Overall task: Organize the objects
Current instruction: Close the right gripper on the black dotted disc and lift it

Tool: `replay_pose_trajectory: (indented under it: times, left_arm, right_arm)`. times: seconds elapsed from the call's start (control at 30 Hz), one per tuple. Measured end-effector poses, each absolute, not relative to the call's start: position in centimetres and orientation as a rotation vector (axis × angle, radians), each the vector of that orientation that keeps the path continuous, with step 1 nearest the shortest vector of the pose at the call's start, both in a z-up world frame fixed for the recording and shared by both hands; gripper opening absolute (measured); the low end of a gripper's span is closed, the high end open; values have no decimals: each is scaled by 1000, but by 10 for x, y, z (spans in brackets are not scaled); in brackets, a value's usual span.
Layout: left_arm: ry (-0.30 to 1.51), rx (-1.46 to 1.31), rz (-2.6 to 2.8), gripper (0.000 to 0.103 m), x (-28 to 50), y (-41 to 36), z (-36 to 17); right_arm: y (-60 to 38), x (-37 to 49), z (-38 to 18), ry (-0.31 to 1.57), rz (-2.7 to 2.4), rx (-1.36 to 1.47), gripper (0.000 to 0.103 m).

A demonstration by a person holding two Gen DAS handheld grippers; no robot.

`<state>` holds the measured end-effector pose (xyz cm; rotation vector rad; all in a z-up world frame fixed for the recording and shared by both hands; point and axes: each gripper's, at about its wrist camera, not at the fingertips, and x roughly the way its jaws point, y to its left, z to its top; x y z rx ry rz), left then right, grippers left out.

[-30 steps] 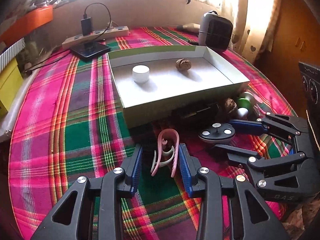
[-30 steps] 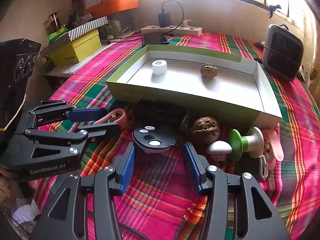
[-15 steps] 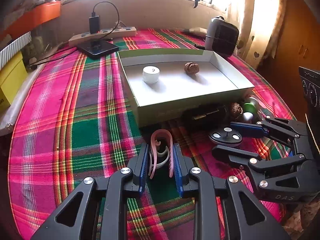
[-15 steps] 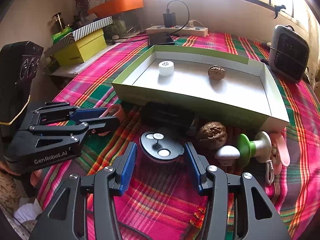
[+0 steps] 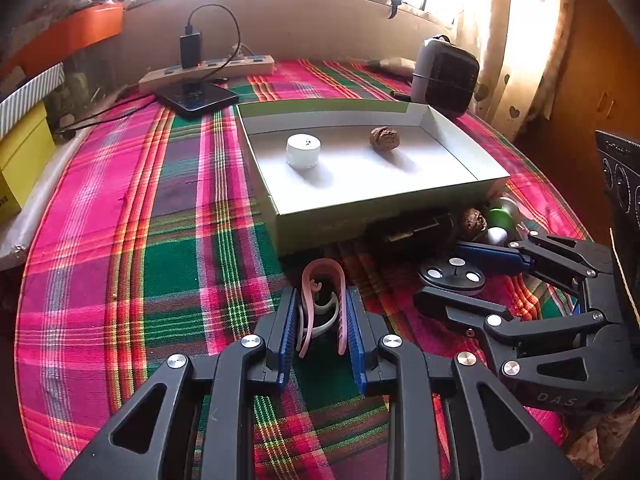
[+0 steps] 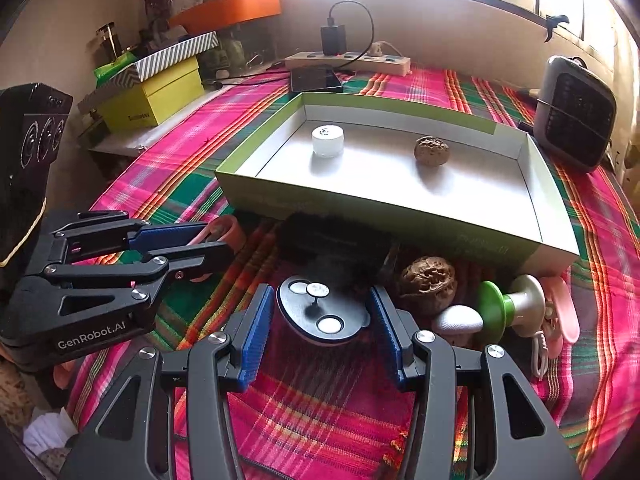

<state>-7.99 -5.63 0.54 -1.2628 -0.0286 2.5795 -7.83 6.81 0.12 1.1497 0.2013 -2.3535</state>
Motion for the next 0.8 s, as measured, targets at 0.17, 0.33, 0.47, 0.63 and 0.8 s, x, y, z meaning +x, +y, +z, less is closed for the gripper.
replay_pose_trajectory:
  times: [0.17, 0.33, 0.47, 0.63, 0.8]
  left_arm:
    - [-25, -1262, 2589, 22, -80, -56, 6]
    - [-15, -1262, 2595, 22, -81, -55, 6]
    - [-23, -1260, 2596, 22, -81, -56, 6]
    - [-21, -1256, 2601, 21, -81, -56, 6]
    - [-20, -1255, 2601, 21, -80, -56, 6]
  right_arm:
    - [69, -78, 2, 187, -2351, 1149, 49]
    - [70, -79, 1, 181, -2355, 1149, 46]
    - [71, -79, 1, 183, -2357, 1149, 46]
    - [72, -79, 1, 180, -2357, 1149, 46]
    - [72, -79, 2, 177, -2357, 1149, 46]
